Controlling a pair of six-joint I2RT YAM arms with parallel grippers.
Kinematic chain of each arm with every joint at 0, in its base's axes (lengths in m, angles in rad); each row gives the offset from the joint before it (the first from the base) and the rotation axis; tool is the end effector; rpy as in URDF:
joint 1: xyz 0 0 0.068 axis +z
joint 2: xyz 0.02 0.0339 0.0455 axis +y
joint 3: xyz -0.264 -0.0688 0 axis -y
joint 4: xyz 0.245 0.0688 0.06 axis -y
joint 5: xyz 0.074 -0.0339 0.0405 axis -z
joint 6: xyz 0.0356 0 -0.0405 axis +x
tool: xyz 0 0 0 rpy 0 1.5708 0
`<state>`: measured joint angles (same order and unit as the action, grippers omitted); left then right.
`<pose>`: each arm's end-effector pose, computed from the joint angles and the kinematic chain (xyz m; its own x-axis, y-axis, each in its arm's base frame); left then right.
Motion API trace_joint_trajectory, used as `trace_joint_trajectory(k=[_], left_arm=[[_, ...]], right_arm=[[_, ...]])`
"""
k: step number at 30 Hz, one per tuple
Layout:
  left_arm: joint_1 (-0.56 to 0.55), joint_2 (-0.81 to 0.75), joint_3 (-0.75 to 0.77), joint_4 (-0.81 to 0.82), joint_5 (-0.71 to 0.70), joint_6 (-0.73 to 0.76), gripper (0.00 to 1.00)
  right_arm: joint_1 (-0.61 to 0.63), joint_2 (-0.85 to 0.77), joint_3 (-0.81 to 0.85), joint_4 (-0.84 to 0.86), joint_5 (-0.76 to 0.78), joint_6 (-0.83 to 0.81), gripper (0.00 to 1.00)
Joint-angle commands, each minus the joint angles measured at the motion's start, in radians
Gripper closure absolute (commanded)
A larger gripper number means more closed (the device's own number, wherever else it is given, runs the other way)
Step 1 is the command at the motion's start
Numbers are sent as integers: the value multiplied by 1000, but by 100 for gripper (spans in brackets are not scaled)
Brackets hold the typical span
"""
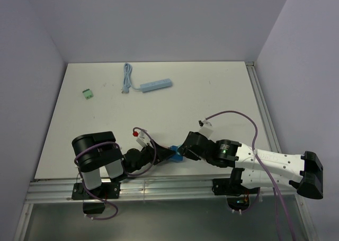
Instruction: Insert the plug
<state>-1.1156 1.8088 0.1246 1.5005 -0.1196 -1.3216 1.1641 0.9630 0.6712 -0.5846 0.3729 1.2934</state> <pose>0.1013 -0.1972 0.0999 -0.8340 -0.4847 -0.2636 0.1294 0.2926 -0.9474 0.0870 0.1691 0.2349 -0.8172 0.3670 -0.4445 0.0834 0.8383 0.5388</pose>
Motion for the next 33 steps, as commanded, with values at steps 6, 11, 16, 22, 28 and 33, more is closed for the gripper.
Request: trace_joint_trajectory(k=[6,11,16,22,28,33], left_arm=[[-18,55,-40,308,9,55,100],[-18,50,-37,302,9,56,100],[-18,52,-33,299,12,53,100],[-18,64,-31,311,15,47,100],[-20,61,-31,305,15,47,100],[-24,86,-31,323,12,38,100]], right_arm=[[-1,-13,-21,-20,8,23,100],[0,-32,-30,-40,17,30,100],[-1,-43,-45,-11,3,30,100],[-1,22,-25,22,-9,17,100],[-1,78,-6,14,-14,4,100],[-1,160,-19,34,-31,1,100]])
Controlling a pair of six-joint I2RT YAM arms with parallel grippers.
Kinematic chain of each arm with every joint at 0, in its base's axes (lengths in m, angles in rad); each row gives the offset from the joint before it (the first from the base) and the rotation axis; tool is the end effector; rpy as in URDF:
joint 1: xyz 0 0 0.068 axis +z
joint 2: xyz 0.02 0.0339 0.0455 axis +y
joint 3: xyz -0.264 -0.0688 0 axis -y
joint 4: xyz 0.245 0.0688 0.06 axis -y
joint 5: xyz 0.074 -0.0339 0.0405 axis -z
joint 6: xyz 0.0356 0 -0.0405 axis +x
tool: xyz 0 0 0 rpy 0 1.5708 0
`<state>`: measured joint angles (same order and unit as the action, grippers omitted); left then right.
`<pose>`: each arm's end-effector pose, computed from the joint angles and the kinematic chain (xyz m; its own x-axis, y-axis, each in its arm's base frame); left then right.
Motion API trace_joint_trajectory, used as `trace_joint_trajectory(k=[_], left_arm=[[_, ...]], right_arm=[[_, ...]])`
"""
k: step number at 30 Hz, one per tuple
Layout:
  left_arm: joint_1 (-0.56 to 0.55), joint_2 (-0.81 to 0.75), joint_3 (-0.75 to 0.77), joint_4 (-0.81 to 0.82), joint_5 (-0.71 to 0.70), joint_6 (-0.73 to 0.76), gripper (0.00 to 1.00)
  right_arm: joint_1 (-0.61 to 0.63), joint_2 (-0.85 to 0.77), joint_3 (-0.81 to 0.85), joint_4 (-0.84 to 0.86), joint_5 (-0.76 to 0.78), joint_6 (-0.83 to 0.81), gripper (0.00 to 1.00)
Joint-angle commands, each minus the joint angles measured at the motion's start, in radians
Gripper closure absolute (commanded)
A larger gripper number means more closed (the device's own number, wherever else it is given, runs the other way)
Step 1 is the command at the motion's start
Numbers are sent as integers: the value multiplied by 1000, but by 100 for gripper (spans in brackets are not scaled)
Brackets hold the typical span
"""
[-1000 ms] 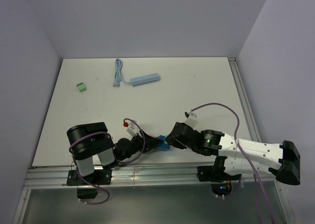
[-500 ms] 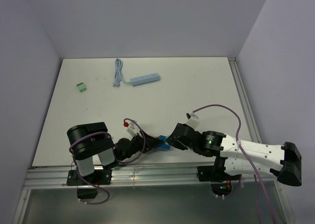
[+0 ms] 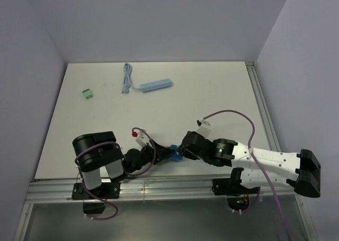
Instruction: Insert the plug
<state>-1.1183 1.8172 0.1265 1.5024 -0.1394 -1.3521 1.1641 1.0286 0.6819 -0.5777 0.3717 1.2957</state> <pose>0.1015 -0.1975 0.0987 -0.8289 -0.5060 -0.2385 0.1004 0.2849 -0.9533 0.0906 0.1778 0.2273 -0.8260 0.3489 -0.4426 0.0950 0.8603 0.5009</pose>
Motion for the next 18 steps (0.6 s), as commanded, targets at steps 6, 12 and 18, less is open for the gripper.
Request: trace_joint_trajectory(k=[6,12,18], left_arm=[[-23,122,-37,355,37,44,100],[-23,93,-41,331,38,65,100],[-23,56,-25,286,83,108,95]], right_arm=[[8,211,-62,104,-89,-3,100],[12,111,-67,76,-48,14,100],[9,1,-67,-17,7,24,100]])
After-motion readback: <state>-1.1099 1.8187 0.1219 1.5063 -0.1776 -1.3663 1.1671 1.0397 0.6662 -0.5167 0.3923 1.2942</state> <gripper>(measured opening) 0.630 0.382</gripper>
